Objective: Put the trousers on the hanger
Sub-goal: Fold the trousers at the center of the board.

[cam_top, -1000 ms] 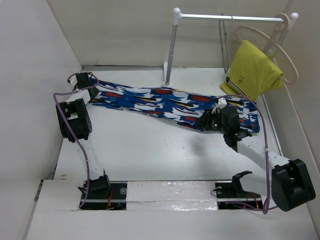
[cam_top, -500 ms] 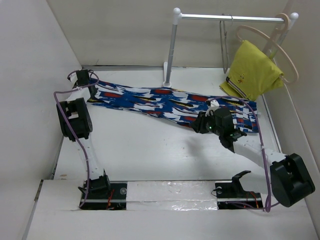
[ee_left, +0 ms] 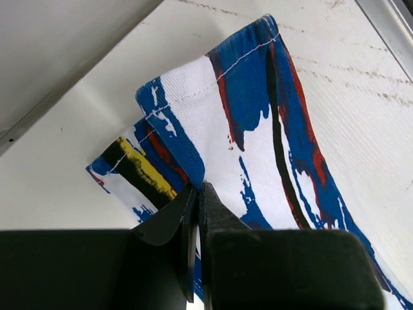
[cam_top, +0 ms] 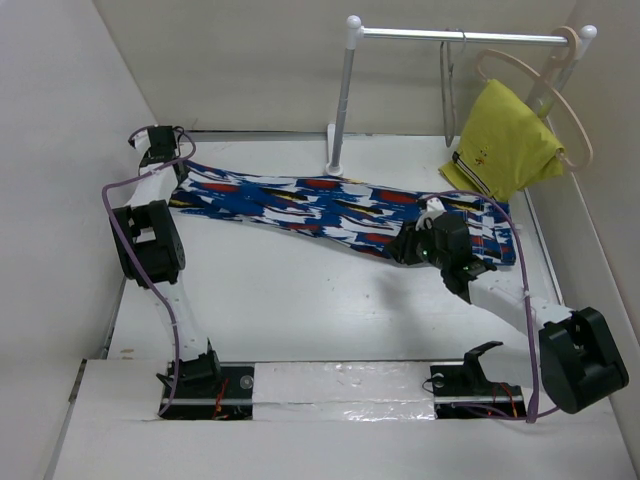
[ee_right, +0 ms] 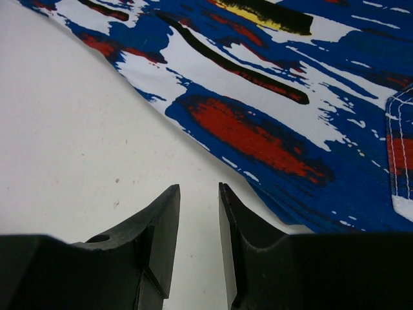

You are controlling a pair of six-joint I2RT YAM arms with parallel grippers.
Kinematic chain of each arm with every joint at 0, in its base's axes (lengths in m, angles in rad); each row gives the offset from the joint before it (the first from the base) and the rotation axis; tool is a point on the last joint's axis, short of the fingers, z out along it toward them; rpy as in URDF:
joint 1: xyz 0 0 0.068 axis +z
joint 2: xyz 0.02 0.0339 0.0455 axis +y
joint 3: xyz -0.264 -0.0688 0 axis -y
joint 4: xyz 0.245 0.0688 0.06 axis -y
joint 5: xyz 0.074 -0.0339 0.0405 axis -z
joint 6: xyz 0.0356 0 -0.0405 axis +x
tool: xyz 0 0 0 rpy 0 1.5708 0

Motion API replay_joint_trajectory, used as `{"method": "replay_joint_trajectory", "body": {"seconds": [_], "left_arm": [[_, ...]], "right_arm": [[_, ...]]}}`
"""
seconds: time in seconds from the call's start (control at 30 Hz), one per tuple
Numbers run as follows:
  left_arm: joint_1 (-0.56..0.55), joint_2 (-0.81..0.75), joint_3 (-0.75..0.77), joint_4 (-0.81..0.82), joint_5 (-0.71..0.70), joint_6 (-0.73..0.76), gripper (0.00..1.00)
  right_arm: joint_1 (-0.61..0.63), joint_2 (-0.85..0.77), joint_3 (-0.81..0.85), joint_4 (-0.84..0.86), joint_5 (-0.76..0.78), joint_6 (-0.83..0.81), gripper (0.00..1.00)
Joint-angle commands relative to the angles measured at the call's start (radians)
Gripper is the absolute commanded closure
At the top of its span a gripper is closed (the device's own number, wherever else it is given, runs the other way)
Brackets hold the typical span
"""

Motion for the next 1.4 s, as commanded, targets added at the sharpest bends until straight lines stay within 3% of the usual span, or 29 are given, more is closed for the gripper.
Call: {"method": "replay_joint_trajectory", "body": {"seconds": [0.0,0.23,0.33,0.37,0.47,0.7,0.83,0.9,1.13,1.27,1.37], "left_arm": [[0.004,-0.073,0.039,-0.030,-0.064,0.018,1.00],[0.013,-0.136,-0.136,0.001,-0.119,0.001,1.00],[0.039,-0.113,-0.156,0.005,-0.113,-0.002,0.70],[0.039,-0.105,-0.153,0.004,-0.116,0.000,0.55],[0.039,-0.107,-0.149,0.002,-0.099,-0.003,0.43],[0.030,-0.173,-0.268,0.035,-0.091,-0.025,0.43],[0.030,-0.176,-0.313,0.025,-0.079,-0.061,0.43],[0.030,-0.176,-0.320,0.038,-0.055,-0.075,0.39],[0.030,-0.145,-0.319,0.090,0.038,-0.149,0.38],[0.040,-0.202,-0.435,0.203,0.087,-0.186,0.49],[0.040,-0.235,-0.480,0.288,0.102,-0.203,0.42]], "right_arm": [[-0.018,-0.022,0.015,0.056,-0.006,-0.020,0.64],[-0.059,-0.010,0.021,0.022,0.031,-0.015,0.63],[-0.085,-0.014,0.014,0.019,0.026,-0.009,0.61],[-0.086,-0.019,0.012,0.021,0.022,-0.007,0.61],[-0.086,-0.040,0.000,0.030,0.009,-0.007,0.59],[-0.086,-0.045,-0.002,0.018,0.040,0.002,0.58],[-0.118,-0.071,-0.014,0.015,0.037,0.011,0.72],[-0.118,-0.098,-0.024,0.016,0.035,0.011,0.74],[-0.118,-0.106,-0.034,0.018,0.020,0.000,0.64],[-0.109,-0.096,-0.032,0.027,0.011,-0.004,0.63],[-0.099,-0.076,-0.025,0.033,0.006,-0.006,0.62]]}}
